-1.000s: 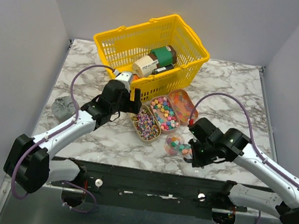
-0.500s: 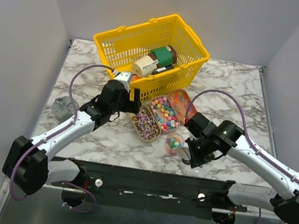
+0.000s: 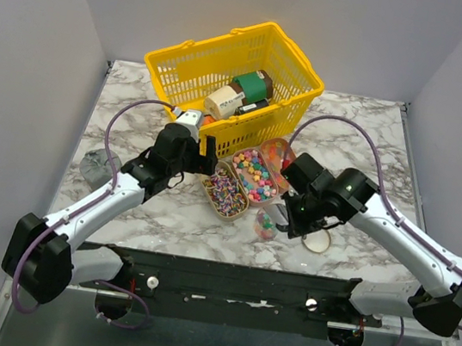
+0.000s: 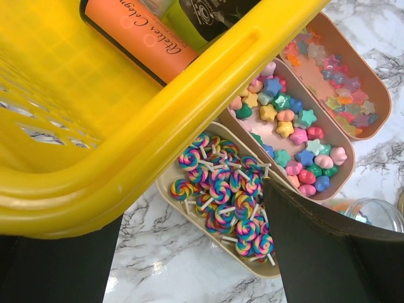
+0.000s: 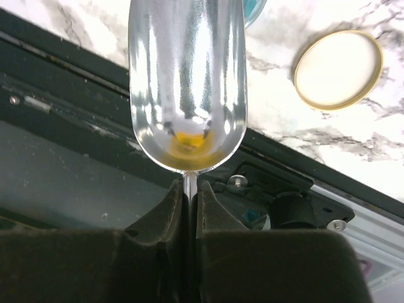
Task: Pack the candies
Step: Place the fake candies in the packing bottle, then scoop the fake candies from the storage box.
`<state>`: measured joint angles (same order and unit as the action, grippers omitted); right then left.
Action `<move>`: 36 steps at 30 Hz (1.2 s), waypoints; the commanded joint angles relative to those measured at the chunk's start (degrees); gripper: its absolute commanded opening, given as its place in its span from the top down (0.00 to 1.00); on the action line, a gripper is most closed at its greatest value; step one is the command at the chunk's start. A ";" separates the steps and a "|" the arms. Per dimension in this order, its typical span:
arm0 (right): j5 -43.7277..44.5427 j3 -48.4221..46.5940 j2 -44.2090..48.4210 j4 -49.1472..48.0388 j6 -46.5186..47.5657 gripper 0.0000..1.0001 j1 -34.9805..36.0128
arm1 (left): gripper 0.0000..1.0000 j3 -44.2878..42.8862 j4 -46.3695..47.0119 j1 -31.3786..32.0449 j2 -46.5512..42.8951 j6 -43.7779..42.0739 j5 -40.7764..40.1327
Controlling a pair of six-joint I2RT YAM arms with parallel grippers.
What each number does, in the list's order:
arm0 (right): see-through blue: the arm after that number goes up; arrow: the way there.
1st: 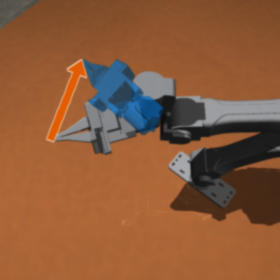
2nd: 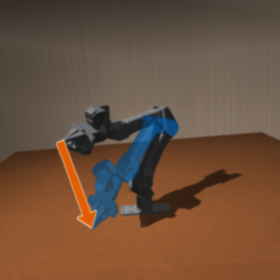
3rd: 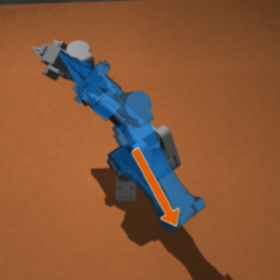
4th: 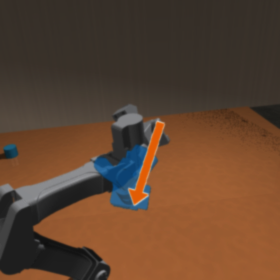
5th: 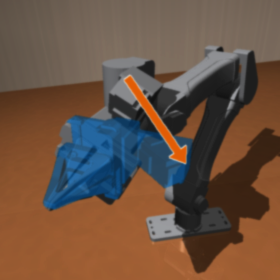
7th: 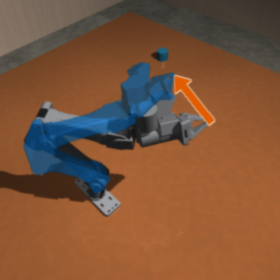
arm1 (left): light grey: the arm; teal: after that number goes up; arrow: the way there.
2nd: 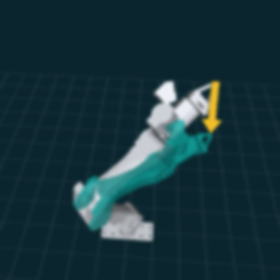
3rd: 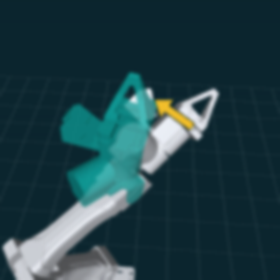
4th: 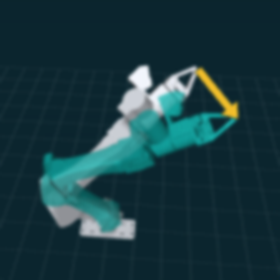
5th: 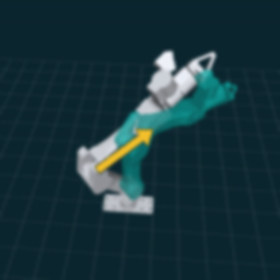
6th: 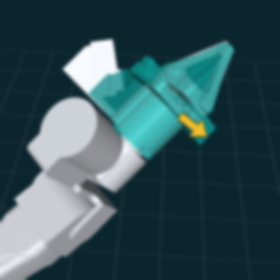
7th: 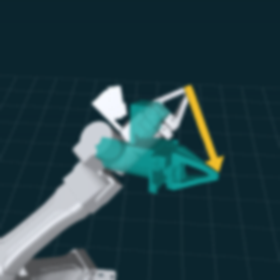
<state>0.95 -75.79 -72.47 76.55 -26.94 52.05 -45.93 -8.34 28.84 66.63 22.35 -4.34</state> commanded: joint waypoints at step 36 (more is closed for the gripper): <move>2.21 -18.87 -38.36 -7.47 15.60 0.99 -12.23 | 0.01 0.41 -0.72 0.87 -4.67 -2.31 -6.21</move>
<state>1.89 -92.71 -108.29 69.80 -12.36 40.49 -45.93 -9.50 29.39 62.04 20.80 -8.58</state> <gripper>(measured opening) 0.147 0.989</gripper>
